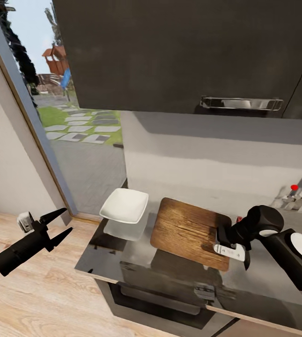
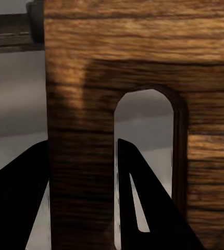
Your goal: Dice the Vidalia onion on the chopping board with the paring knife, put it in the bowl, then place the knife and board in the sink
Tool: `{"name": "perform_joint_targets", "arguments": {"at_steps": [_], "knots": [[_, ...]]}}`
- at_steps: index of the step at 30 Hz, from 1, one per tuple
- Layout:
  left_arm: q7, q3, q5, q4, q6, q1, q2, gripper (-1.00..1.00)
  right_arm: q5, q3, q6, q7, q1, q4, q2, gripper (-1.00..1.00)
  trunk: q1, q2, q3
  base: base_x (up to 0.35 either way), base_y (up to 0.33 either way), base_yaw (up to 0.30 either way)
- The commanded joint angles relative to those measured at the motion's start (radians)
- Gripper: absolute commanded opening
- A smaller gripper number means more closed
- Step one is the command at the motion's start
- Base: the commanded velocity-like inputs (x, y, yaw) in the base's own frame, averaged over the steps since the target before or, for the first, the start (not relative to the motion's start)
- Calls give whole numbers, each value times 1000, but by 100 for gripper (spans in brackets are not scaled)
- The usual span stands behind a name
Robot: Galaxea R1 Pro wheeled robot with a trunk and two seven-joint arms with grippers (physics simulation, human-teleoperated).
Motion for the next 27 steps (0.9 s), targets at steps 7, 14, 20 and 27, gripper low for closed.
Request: {"name": "perform_joint_targets", "arguments": {"at_steps": [7,14,20,27], "knots": [[10,1,10,-1,3,-1,0,100,3,2,-6,0,4,-1,2,-100,1,-2,-2,152,0,1],[10,1,10,-1,3,-1,0,100,7,5,-5,-1,5,14,19,-100,1,-2,-2,22,0,0],[10,0,10,-1,3,-1,0,100,23,14,-7,-7,4,128,72,-100,1,-2,-2,1,0,0],[10,0,10,-1,3,-1,0,100,93,8,-10,-11,0,239,124,-100,1,-2,-2,0,0,0]]}}
